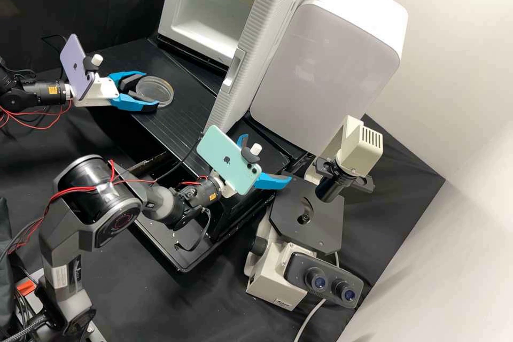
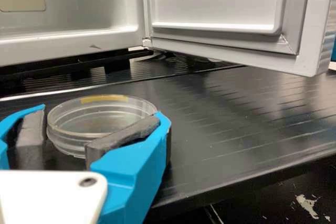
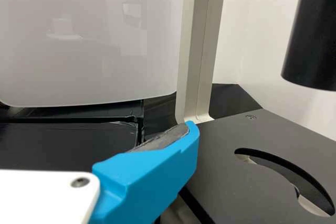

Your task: Take the petri dish out of the incubator

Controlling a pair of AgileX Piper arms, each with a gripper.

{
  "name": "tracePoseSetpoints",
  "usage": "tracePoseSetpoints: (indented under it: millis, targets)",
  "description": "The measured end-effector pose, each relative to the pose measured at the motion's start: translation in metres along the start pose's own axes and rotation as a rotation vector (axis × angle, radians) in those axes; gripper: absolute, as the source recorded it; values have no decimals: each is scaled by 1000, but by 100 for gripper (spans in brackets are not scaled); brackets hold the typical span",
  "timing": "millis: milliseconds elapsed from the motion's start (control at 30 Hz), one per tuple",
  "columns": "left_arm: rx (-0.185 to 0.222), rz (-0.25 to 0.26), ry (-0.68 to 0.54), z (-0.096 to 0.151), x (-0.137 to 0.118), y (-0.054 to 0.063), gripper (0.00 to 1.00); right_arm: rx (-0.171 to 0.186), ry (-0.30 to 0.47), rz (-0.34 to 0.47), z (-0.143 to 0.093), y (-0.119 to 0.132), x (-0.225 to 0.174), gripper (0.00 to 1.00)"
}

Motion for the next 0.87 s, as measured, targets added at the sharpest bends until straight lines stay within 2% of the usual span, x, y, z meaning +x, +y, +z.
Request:
tracePoseSetpoints:
  millis: [333, 567, 633, 867]
  targets:
    - [15, 5, 15, 3, 0, -3, 100, 0, 0, 0, 0, 0, 0, 100]
    - [53, 77, -19, 11, -3, -3, 100, 0, 0, 0, 0, 0, 0, 100]
    - [47, 91, -37, 11, -5, -3, 100, 0, 0, 0, 0, 0, 0, 100]
    - [5, 94, -80, 12, -12, -3, 100, 0, 0, 0, 0, 0, 0, 100]
